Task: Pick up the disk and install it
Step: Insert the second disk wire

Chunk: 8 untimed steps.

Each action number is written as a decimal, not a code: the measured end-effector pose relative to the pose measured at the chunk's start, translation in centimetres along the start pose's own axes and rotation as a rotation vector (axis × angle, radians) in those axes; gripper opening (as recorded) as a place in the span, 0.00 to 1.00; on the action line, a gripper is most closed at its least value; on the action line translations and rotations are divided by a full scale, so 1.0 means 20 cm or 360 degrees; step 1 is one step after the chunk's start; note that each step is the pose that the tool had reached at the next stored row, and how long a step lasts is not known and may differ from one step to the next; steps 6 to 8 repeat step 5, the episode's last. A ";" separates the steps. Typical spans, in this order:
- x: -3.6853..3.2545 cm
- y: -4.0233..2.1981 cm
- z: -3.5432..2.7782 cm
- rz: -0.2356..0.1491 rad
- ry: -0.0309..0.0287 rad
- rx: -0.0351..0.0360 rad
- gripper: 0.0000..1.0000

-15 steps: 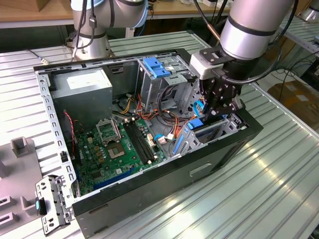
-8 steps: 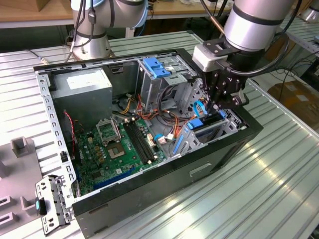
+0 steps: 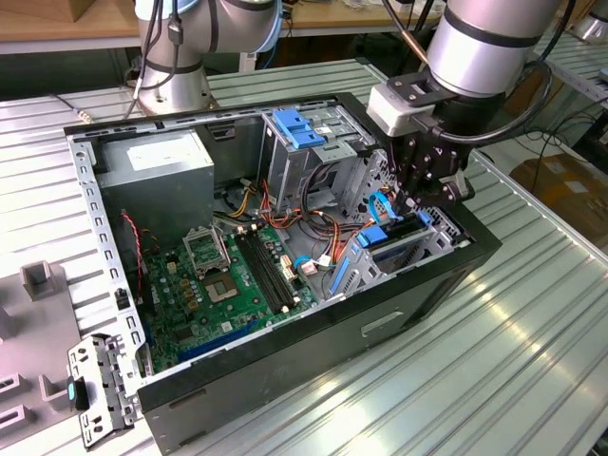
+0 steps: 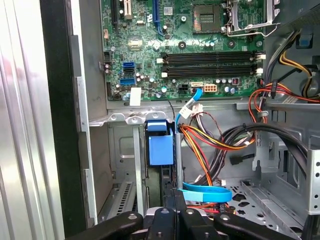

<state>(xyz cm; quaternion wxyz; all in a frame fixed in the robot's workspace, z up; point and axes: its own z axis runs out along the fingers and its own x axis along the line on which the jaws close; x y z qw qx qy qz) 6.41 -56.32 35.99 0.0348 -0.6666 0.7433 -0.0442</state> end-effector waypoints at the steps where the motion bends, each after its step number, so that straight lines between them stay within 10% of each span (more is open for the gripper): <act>1: 0.000 0.000 0.000 0.0000 -0.00003 0.0000 0.11; 8: 0.000 0.000 -0.003 0.0000 -0.00001 0.0000 0.11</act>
